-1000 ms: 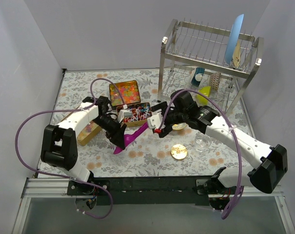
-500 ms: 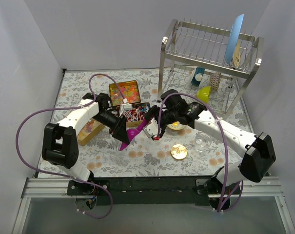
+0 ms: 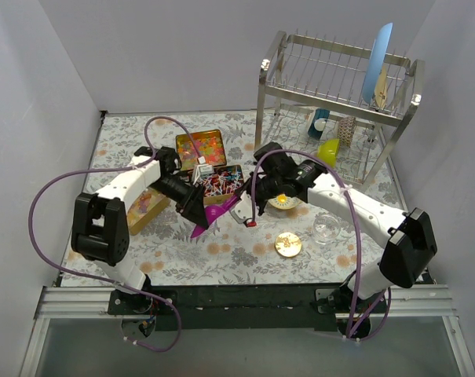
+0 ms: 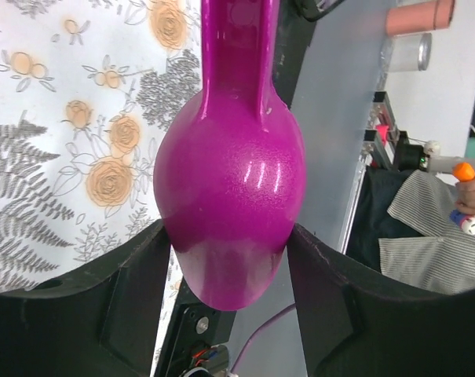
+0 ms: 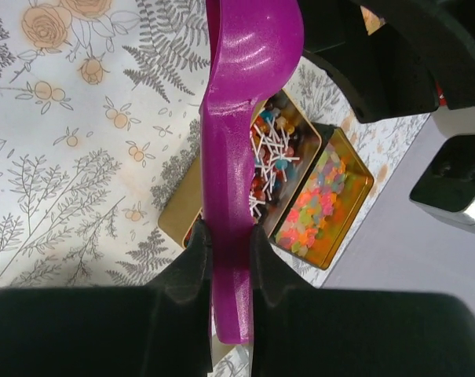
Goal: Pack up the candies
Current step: Pick up the spatula from the center of the board.
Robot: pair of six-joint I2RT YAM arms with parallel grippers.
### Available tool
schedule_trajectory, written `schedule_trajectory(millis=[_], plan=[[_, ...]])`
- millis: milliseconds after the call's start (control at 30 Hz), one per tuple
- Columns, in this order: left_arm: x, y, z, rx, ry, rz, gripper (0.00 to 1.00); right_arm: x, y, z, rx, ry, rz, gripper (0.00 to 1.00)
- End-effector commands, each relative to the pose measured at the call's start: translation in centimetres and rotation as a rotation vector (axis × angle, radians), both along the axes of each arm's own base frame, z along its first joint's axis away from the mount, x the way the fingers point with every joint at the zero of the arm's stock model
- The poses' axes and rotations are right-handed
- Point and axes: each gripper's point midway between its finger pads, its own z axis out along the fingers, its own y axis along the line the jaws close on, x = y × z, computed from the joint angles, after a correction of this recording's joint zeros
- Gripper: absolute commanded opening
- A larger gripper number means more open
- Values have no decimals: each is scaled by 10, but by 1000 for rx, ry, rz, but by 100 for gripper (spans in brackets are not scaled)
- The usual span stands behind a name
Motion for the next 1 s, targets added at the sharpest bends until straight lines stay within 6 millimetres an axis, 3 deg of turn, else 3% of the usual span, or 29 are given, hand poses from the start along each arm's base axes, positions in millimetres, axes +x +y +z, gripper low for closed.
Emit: schedule_trajectory(millis=[0, 67, 100, 200, 333, 500, 667, 967], plan=[[46, -1, 24, 33, -271, 100, 54, 7, 0, 16, -9, 50, -75, 1], [64, 2, 41, 54, -425, 168, 61, 4, -9, 13, -49, 107, -107, 1], [86, 0, 52, 44, -522, 236, 64, 5, -16, 12, -62, 148, -147, 1], [115, 11, 76, 78, -744, 357, 81, 0, -36, 5, -112, 282, -234, 1], [123, 20, 87, 95, -863, 402, 81, -10, -52, -1, -127, 490, -377, 1], [101, 25, 100, 38, -1016, 388, 79, -18, -64, -5, -141, 714, -529, 1], [81, 23, 100, -10, -1121, 307, 75, -27, -58, -1, -133, 937, -614, 1], [67, 4, 84, -31, -1100, 195, 67, -21, -43, 9, -87, 1049, -656, 1]])
